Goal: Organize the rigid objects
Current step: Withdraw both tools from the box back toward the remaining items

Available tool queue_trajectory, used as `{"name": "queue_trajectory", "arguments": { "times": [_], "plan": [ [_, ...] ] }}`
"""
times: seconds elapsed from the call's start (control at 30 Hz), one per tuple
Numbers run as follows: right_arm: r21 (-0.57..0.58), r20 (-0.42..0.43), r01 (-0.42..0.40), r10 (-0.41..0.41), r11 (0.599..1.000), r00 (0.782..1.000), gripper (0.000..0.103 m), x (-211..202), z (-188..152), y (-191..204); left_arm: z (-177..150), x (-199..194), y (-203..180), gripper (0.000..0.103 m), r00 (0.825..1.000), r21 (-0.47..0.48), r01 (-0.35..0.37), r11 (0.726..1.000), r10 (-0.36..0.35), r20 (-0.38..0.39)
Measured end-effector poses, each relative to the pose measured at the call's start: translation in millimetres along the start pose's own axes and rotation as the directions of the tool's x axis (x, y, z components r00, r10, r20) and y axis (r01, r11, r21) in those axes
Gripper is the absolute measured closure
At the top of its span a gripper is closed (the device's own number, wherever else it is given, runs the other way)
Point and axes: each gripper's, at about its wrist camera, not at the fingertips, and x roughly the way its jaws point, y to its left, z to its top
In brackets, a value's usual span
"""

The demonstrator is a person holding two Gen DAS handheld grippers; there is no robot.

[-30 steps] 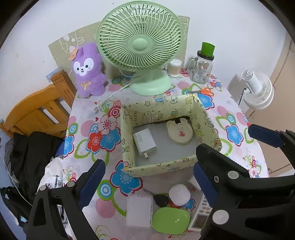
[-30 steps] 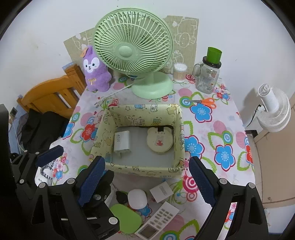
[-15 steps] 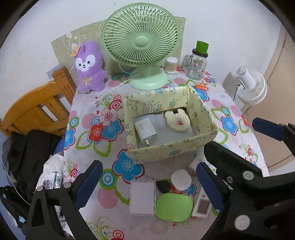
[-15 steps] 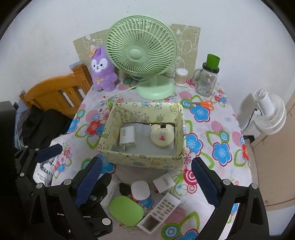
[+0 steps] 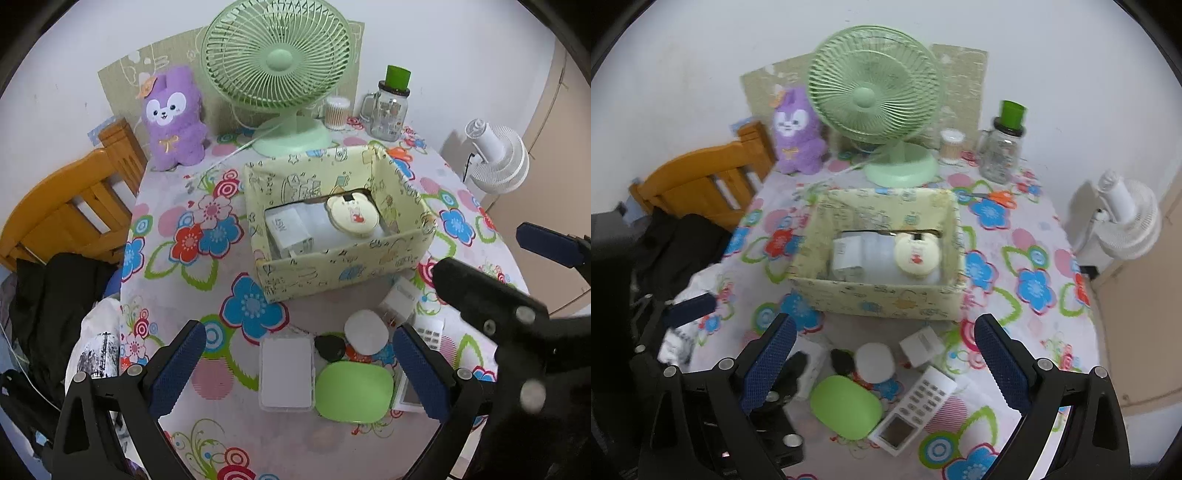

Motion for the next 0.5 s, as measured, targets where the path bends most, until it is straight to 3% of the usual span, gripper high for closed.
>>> {"name": "queue_trajectory", "arguments": {
  "times": [0.17,0.5],
  "plan": [
    [0.015,-0.031,-0.007,0.007,1.0,0.999,0.005,11.8,-8.4,-5.7,-7.2,9.2,2.2,0.001,1.0,-0.001,0.025,1.0,-0.025,-0.008],
    [0.039,-0.068,-0.023,0.026,0.999,0.997,0.005,39.1,-26.3,-13.1,-20.0,37.4,4.0,0.001,0.999,-0.006,0.003,1.0,-0.003,-0.055]
  ]
}}
